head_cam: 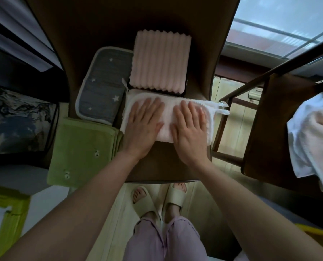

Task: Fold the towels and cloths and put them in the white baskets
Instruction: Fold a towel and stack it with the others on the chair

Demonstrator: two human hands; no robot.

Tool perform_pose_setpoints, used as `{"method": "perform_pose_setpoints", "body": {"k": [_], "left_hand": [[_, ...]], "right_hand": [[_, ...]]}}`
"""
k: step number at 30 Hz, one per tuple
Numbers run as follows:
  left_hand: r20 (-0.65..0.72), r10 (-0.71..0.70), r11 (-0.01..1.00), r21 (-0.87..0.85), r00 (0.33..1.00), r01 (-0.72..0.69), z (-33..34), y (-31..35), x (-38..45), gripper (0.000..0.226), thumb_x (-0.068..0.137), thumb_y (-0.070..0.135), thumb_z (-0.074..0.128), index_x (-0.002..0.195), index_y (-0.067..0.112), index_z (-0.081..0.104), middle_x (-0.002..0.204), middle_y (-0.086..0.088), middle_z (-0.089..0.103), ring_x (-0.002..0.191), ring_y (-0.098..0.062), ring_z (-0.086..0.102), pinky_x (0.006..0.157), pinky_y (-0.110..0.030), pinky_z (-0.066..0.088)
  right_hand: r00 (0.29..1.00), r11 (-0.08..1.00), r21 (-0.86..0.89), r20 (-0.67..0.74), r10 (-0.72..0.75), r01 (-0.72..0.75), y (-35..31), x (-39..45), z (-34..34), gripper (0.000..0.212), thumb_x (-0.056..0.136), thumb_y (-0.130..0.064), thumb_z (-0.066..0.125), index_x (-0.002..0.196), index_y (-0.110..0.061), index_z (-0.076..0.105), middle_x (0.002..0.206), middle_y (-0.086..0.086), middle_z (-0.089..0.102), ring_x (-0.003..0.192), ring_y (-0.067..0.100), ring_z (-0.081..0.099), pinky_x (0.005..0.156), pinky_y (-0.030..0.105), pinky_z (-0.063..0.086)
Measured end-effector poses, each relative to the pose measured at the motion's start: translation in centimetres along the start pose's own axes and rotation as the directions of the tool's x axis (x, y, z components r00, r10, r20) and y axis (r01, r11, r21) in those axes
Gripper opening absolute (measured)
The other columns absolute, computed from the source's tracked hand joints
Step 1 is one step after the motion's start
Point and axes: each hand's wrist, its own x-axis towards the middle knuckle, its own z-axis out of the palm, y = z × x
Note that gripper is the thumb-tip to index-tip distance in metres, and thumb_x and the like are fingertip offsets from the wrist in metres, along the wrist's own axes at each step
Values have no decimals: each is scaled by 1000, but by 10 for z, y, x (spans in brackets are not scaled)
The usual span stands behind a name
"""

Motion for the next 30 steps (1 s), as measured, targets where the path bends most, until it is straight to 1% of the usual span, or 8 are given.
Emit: {"method": "perform_pose_setpoints", "body": {"k": [3,6,11,17,21,24,26,30], "left_hand": [[55,-63,997,53,997,60,6,-15,15,62,101,45,24,152,11,20,159,-8,22,147,-24,18,119,-49,2],[70,-116,990,91,991,110,9,-20,16,68,100,54,18,154,15,12,161,-7,15,148,-23,12,118,-54,1],[130,-216,974,95,968,205,18,-16,13,76,97,61,11,155,13,0,162,-11,1,149,-25,-3,120,-51,-2],[403,-232,970,30,885,240,-11,-16,13,76,96,63,10,153,20,-14,160,-4,-21,147,-21,-20,120,-47,-7],[538,-261,962,75,801,263,-73,2,-6,70,99,57,14,155,19,-1,162,-7,-9,149,-26,-6,119,-49,7],[495,-171,985,90,852,145,-120,32,-14,64,101,52,23,153,15,16,161,-10,13,147,-27,16,117,-46,17],[458,-107,993,14,883,113,-148,60,-9,58,102,46,32,150,15,25,157,-10,25,139,-29,31,114,-42,25],[331,78,989,-141,940,-32,-187,141,11,49,99,33,45,144,16,38,147,-6,41,126,-25,46,101,-37,38]], "right_hand": [[997,996,-83,66,27,-21,13,14,5,60,103,-47,17,155,-17,14,163,7,9,150,22,2,121,45,-1],[993,984,-162,85,82,-67,26,19,7,65,102,-54,13,156,-21,3,163,6,-3,150,22,-7,121,45,-5],[985,986,-102,103,140,-130,37,15,13,66,101,-56,14,155,-22,-4,162,3,-12,148,17,-16,121,42,-8],[937,992,-54,324,128,-117,40,24,-7,65,101,-57,11,153,-26,-10,161,1,-18,146,15,-22,118,37,-16],[953,982,18,247,178,-188,28,-7,-70,61,103,-50,21,155,-21,11,163,5,4,150,19,-2,122,39,-3],[945,944,152,195,262,-293,24,-44,-123,51,103,-37,38,148,-15,33,153,7,34,143,25,29,118,40,21],[926,898,235,170,338,-371,32,-65,-153,44,101,-31,46,140,-12,45,138,7,50,124,24,50,104,37,41],[891,833,316,139,433,-454,75,-104,-204,29,99,-24,49,124,-11,57,116,6,61,98,18,60,83,30,51]]}}
